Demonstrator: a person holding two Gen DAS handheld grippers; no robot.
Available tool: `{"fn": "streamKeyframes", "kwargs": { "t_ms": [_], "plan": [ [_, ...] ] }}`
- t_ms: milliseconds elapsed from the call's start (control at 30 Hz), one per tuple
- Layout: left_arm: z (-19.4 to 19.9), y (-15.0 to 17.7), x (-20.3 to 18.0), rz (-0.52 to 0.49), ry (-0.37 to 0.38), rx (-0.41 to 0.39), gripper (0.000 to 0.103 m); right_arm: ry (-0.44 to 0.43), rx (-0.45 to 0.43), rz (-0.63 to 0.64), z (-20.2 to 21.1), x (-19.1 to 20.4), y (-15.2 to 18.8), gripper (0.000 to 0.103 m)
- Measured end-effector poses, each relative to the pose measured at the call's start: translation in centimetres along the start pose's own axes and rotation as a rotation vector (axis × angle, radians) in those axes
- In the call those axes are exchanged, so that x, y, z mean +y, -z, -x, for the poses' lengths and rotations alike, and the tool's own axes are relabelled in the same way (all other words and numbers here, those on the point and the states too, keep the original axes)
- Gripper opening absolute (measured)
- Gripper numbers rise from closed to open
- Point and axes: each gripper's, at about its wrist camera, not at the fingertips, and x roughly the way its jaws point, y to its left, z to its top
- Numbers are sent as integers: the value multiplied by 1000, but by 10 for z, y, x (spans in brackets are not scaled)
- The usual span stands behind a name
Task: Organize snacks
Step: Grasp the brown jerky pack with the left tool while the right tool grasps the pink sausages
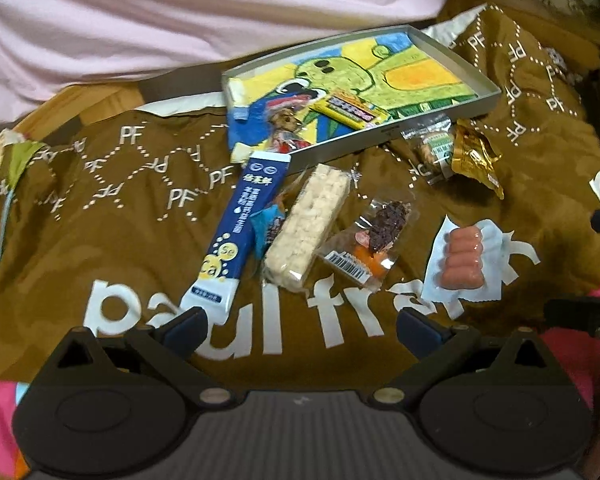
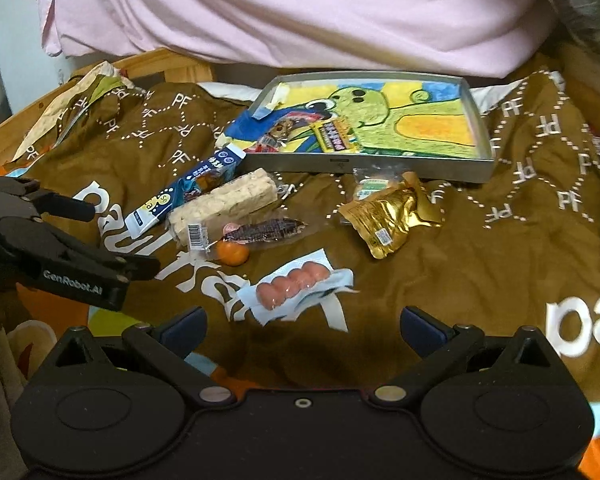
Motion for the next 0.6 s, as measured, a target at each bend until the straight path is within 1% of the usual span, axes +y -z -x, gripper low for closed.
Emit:
{"fn": "streamKeyframes", "kwargs": {
  "t_ms": [100, 200, 267, 333, 500, 600],
  "plan": [
    [-10, -3, -1, -24, 13, 8, 103, -42, 14, 12, -12, -7, -7, 102],
    [-18, -5, -1, -44, 37, 10, 103, -82, 38, -4, -24, -15, -9, 101],
    [-21, -7, 1, -55, 55, 7, 103, -116, 60, -26, -31, -19, -9, 96],
    [-25, -9, 2, -66, 72, 1, 103, -140, 71, -37, -36, -20, -8, 94],
    [-32, -18, 6, -97, 126, -25, 103, -159, 79, -22, -46, -18, -9, 86],
    [-32, -22, 10, -101, 172, -50, 103, -168, 96, -44, -55, -22, -9, 80]
  ]
}}
